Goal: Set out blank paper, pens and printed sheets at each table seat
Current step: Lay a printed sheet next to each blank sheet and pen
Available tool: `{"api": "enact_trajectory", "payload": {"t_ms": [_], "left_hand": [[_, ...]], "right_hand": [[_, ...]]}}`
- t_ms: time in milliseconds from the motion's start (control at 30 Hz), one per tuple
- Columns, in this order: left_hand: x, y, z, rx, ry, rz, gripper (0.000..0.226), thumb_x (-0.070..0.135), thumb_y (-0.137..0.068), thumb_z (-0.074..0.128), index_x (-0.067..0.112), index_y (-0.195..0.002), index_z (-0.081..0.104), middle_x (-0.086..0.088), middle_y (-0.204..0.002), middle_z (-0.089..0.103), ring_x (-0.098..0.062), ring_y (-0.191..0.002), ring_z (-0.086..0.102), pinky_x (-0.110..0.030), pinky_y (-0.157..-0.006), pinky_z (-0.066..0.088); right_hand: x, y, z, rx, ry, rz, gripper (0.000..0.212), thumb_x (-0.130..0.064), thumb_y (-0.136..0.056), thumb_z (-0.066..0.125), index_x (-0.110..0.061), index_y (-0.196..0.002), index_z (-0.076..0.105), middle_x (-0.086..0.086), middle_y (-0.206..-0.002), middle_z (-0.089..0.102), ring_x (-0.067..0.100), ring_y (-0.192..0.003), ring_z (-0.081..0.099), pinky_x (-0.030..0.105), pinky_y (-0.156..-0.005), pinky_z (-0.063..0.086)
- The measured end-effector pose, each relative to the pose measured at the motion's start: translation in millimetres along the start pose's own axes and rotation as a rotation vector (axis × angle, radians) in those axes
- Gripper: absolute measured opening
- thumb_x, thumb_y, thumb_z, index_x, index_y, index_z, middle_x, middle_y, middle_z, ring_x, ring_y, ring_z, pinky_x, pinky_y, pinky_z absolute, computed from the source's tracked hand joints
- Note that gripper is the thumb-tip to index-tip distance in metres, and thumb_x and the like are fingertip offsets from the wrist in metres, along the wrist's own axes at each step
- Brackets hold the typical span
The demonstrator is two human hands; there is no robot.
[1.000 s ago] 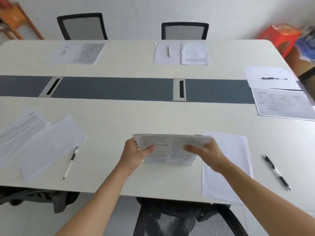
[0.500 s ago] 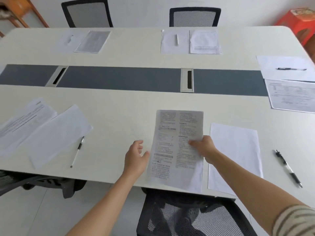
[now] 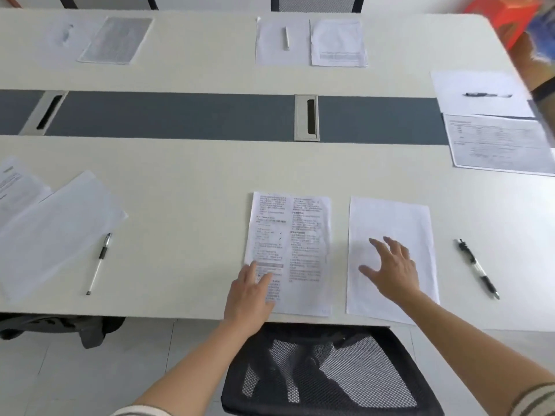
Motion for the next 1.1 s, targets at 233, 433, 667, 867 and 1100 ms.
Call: {"api": "enact_trajectory", "payload": {"t_ms": [233, 433, 667, 867, 1100], "left_hand": [[-2, -16, 25, -0.047, -0.103, 0.002, 0.073, 0.045, -0.087, 0.059, 0.025, -0.148, 0.026, -0.015, -0.16, 0.005, -0.032, -0.148, 0.005, -0.043, -0.115, 0.029], [-2, -18, 26, -0.039, -0.084, -0.011, 0.073, 0.044, -0.086, 0.062, 0.025, -0.148, 0.027, -0.015, -0.16, 0.006, -0.032, -0.148, 0.005, -0.043, -0.116, 0.027], [-4, -18, 29, -0.04, -0.065, -0.024, 0.075, 0.046, -0.087, 0.06, 0.028, -0.149, 0.023, -0.011, -0.161, 0.003, -0.03, -0.149, 0.002, -0.042, -0.118, 0.024], [-3, -21, 27, -0.041, -0.053, -0.035, 0.073, 0.048, -0.086, 0.059, 0.026, -0.148, 0.029, -0.012, -0.161, 0.006, -0.029, -0.149, 0.004, -0.044, -0.117, 0.022], [-1, -21, 17, 0.055, -0.036, -0.049, 0.063, 0.048, -0.087, 0.058, 0.022, -0.143, 0.039, -0.011, -0.16, 0.016, -0.029, -0.147, 0.015, -0.043, -0.115, 0.028]], "right_hand": [[37, 28, 42, -0.203, 0.142, -0.04, 0.092, -0.067, -0.077, 0.062, -0.044, -0.152, 0.013, 0.002, -0.165, -0.007, 0.028, -0.152, -0.005, 0.049, -0.117, 0.022], [29, 21, 42, -0.182, 0.114, -0.061, 0.092, -0.066, -0.076, 0.064, -0.044, -0.151, 0.015, 0.001, -0.165, -0.006, 0.027, -0.151, -0.006, 0.049, -0.118, 0.021], [26, 20, 42, -0.185, 0.116, -0.08, 0.091, -0.065, -0.077, 0.064, -0.043, -0.151, 0.017, 0.001, -0.165, -0.006, 0.027, -0.151, -0.006, 0.049, -0.118, 0.021], [71, 1, -14, 0.144, -0.07, 0.046, 0.068, -0.046, -0.085, 0.066, -0.025, -0.145, 0.041, 0.009, -0.158, 0.029, 0.029, -0.145, 0.026, 0.048, -0.11, 0.034], [224, -1, -45, 0.173, -0.162, 0.642, 0.042, -0.026, -0.095, 0.047, -0.014, -0.135, 0.052, 0.019, -0.135, 0.049, 0.038, -0.125, 0.044, 0.047, -0.1, 0.04]]}}
Point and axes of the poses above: each hand's wrist, its own y-axis away from the middle knuckle, its own z-axis out of the palm, x = y × z, the point moved 8 cm from there along -y, towards the middle knuckle
